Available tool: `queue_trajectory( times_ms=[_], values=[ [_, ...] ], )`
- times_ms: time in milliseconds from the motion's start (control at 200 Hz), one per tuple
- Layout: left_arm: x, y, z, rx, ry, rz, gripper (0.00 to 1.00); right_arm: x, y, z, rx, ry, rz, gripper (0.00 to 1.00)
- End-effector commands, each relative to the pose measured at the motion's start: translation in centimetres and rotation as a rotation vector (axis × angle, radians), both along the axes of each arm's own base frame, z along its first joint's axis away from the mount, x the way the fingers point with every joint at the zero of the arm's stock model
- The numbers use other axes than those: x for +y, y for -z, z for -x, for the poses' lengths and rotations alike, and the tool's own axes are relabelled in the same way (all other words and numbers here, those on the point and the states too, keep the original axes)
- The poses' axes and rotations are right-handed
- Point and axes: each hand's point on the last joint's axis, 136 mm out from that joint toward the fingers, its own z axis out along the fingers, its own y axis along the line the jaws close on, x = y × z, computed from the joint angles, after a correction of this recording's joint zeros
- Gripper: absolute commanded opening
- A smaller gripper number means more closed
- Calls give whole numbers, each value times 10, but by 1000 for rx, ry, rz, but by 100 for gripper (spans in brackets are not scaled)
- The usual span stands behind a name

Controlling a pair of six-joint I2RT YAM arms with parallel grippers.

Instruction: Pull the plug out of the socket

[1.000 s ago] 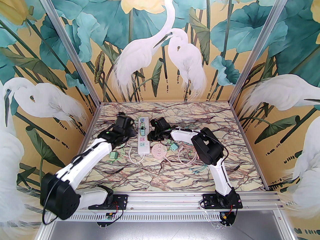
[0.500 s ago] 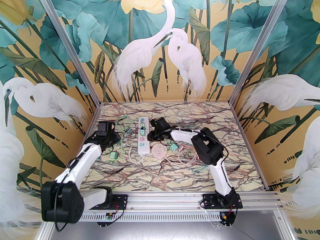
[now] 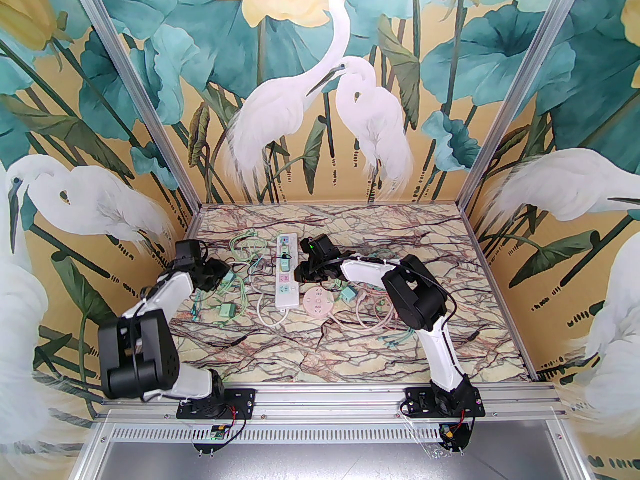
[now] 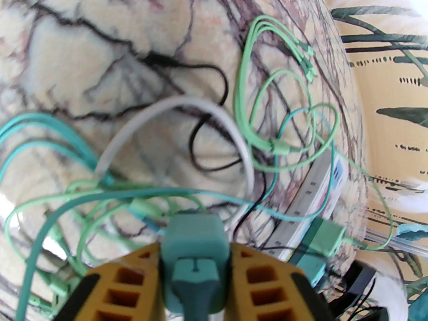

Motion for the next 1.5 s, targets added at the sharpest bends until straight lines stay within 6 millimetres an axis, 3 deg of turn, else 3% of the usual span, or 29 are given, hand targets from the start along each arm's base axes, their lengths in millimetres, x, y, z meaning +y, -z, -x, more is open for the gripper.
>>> queue_trajectory(
  times_ms=[0, 110, 235, 400, 640, 805, 870, 975, 1040, 1085, 1155, 1495],
  values=[
    [2, -20, -32, -62, 30, 18, 27, -23, 75, 34, 131, -6, 196, 21],
    [5, -19, -50, -59, 41, 22, 27, -23, 77, 33, 132, -6, 200, 21],
    [13, -1, -61, -14, 33, 30, 28, -23, 77, 33, 132, -10, 201, 21],
    [37, 18, -68, 35, -22, 49, 27, -23, 77, 34, 131, -11, 206, 21],
    [57, 25, -75, 41, -62, 90, 29, -23, 79, 33, 133, -10, 210, 21],
    [57, 30, -72, 63, -51, 102, 42, -22, 79, 32, 134, -12, 209, 21],
    [55, 31, -68, 74, -49, 107, 63, -23, 80, 33, 136, -11, 211, 21],
    [50, 23, -64, 57, -38, 120, 69, -23, 79, 32, 134, -9, 208, 21],
    [46, 14, -61, 35, -37, 131, 77, -23, 79, 33, 134, -10, 207, 21],
    [44, 8, -58, 21, -38, 140, 88, -23, 78, 33, 133, -9, 206, 21],
    [37, -7, -55, -22, -24, 153, 92, -22, 78, 33, 132, -11, 206, 21],
    [-11, -73, -24, -190, 72, 73, 93, -22, 75, 34, 125, -12, 205, 21]
  ],
)
